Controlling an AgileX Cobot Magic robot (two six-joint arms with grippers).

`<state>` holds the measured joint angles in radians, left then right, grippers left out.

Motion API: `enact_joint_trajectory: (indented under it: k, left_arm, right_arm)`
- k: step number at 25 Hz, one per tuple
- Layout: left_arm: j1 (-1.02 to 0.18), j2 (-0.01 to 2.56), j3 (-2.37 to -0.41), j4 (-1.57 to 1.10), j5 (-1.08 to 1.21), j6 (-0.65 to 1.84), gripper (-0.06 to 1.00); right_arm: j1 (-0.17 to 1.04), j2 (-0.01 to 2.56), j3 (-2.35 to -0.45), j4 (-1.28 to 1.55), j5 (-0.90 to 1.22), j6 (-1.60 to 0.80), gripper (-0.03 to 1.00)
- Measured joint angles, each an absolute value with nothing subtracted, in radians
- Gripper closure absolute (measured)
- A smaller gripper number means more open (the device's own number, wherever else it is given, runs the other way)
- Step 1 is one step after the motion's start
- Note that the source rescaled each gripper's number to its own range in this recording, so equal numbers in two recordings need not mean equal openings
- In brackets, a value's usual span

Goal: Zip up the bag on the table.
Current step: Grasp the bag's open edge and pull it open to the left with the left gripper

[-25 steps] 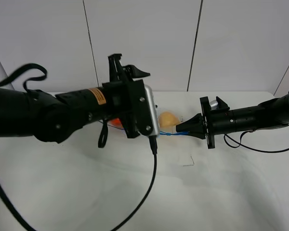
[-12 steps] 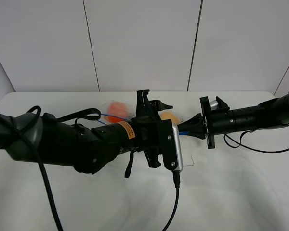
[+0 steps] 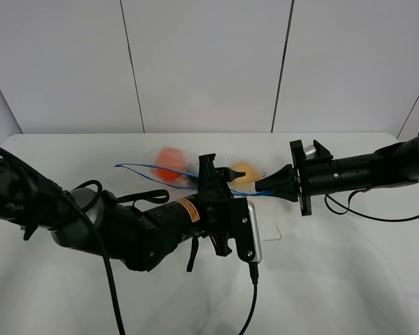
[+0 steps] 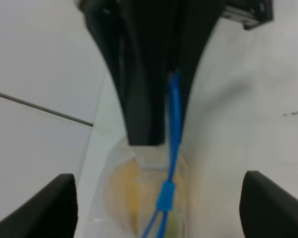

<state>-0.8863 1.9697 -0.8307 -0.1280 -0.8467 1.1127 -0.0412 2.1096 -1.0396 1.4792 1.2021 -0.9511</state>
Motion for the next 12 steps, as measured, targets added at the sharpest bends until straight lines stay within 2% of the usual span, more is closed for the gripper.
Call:
enact_joint_trajectory:
  k: [5, 12]
  left_arm:
    - [-0.886, 1.985, -0.831, -0.127, -0.888, 1.126, 0.04]
    - [-0.886, 1.987, -0.831, -0.082, -0.911, 1.127, 0.19]
  right_arm:
    - [-0.041, 2.110, -1.040, 1.479, 1.202, -0.951, 0.96]
    - [-0.041, 2.110, -1.040, 1.479, 1.202, -0.951, 0.96]
